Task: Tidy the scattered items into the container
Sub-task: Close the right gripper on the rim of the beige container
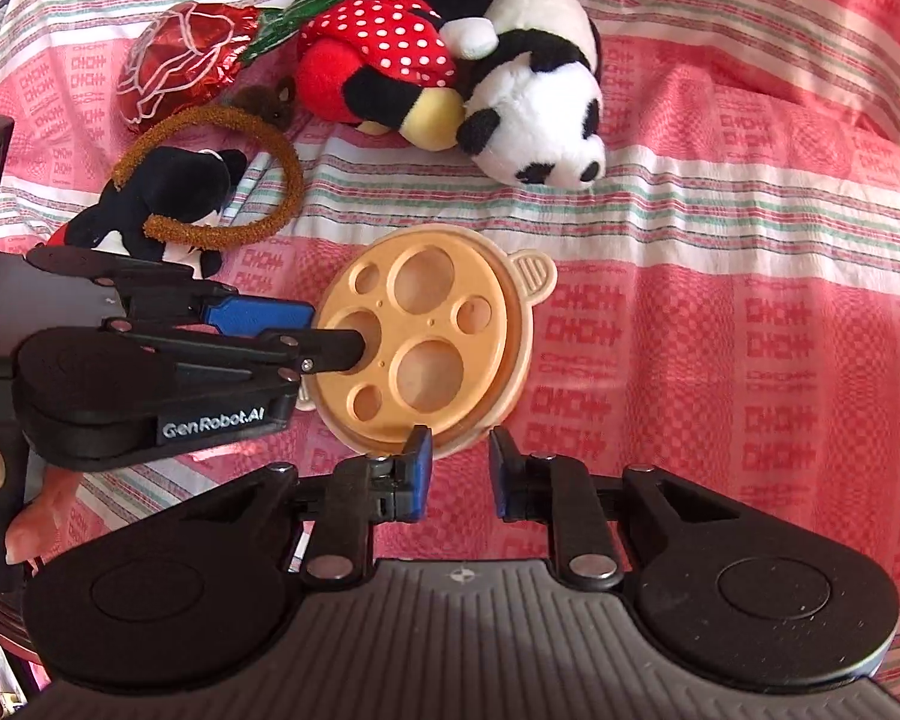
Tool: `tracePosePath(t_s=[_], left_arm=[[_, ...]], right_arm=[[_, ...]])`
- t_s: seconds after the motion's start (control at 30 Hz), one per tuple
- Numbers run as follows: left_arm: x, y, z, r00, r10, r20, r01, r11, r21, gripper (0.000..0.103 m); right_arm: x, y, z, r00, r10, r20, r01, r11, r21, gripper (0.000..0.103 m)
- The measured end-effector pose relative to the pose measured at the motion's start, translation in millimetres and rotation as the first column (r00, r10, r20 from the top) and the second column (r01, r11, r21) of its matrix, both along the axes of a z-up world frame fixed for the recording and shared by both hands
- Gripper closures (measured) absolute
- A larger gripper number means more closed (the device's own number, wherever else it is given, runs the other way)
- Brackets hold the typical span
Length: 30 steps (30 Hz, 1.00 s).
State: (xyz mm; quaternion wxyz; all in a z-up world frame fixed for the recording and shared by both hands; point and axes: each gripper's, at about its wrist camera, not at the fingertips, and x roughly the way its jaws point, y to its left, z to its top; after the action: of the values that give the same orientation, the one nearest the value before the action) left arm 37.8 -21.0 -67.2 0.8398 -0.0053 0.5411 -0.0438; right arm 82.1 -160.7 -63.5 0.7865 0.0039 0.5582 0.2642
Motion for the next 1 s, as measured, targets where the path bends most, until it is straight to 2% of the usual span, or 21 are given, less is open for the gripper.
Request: tracePosePath(t_s=[0.07, 0.13, 0.17, 0.23, 0.3, 0.47, 0.57, 0.67, 0.73, 0.8, 0.87, 0.93, 0.97, 1.0], left_arm=[[4.1, -1.5, -1.1, 1.000, -0.011, -0.002, 0.011, 1.000, 0.007, 0.052], [6.4, -1.1, -1.8, 1.000, -0.014, -0.004, 0.014, 0.999, 0.032, 0.038], [7.0, 1.2, -2.9, 1.000, -0.005, -0.006, 0.005, 0.999, 0.038, 0.035], [5.9, 6.4, -4.7, 1.000, 0.020, -0.008, -0.019, 1.000, 0.025, 0.027], [4.1, 11.6, -6.7, 0.999, 0.037, -0.005, -0.037, 0.999, 0.008, 0.025], [2.8, 15.7, -6.5, 0.999, 0.039, -0.005, -0.039, 0.999, -0.003, 0.027], [1.8, 17.0, -7.3, 0.999, 0.041, -0.006, -0.041, 0.999, -0.009, 0.027], [7.1, 17.6, -8.3, 0.998, 0.053, -0.024, -0.053, 0.999, -0.010, 0.019], [9.4, 21.8, -12.2, 0.996, 0.075, -0.038, -0.075, 0.997, -0.003, 0.007], [10.5, 26.8, -16.6, 0.993, 0.101, -0.052, -0.102, 0.995, -0.018, 0.003], [10.8, 28.8, -17.2, 0.994, 0.095, -0.058, -0.098, 0.994, -0.053, 0.009], [8.8, 25.5, -11.7, 0.998, 0.052, -0.047, -0.056, 0.995, -0.088, 0.033], [8.6, 23.0, -8.8, 0.998, 0.032, -0.046, -0.037, 0.994, -0.102, 0.040], [8.4, 19.3, -5.3, 0.999, 0.007, -0.046, -0.012, 0.993, -0.115, 0.059]], right_arm=[[2.3, -6.4, 0.3, 1.000, -0.028, -0.002, 0.028, 0.999, 0.021, 0.079], [5.0, -11.9, 6.0, 0.999, -0.046, 0.022, 0.045, 0.998, 0.040, 0.076], [6.7, -13.5, 8.2, 0.998, -0.050, 0.025, 0.049, 0.998, 0.048, 0.074], [12.1, -13.6, 12.2, 0.999, -0.041, 0.029, 0.039, 0.997, 0.062, 0.061], [17.3, -8.9, 12.8, 0.999, -0.016, 0.045, 0.013, 0.999, 0.049, 0.051], [31.4, -2.3, -0.7, 1.000, 0.018, 0.017, -0.019, 0.998, 0.054, 0.050], [36.0, -4.2, -9.8, 0.999, 0.028, -0.018, -0.026, 0.995, 0.096, 0.050], [42.8, -7.1, -17.6, 0.999, 0.011, -0.041, -0.005, 0.989, 0.146, 0.051], [47.8, -12.3, -24.2, 0.997, -0.007, -0.075, 0.020, 0.985, 0.170, 0.051], [49.3, -15.5, -29.7, 0.994, -0.017, -0.109, 0.039, 0.978, 0.204, 0.054], [46.3, -14.9, -29.2, 0.994, -0.015, -0.107, 0.038, 0.977, 0.209, 0.056], [40.7, -10.1, -25.4, 0.997, -0.009, -0.075, 0.023, 0.983, 0.183, 0.057], [38.5, -6.8, -23.1, 0.998, -0.009, -0.063, 0.019, 0.986, 0.165, 0.057], [36.5, -4.2, -20.9, 0.999, -0.008, -0.053, 0.016, 0.988, 0.151, 0.057]])
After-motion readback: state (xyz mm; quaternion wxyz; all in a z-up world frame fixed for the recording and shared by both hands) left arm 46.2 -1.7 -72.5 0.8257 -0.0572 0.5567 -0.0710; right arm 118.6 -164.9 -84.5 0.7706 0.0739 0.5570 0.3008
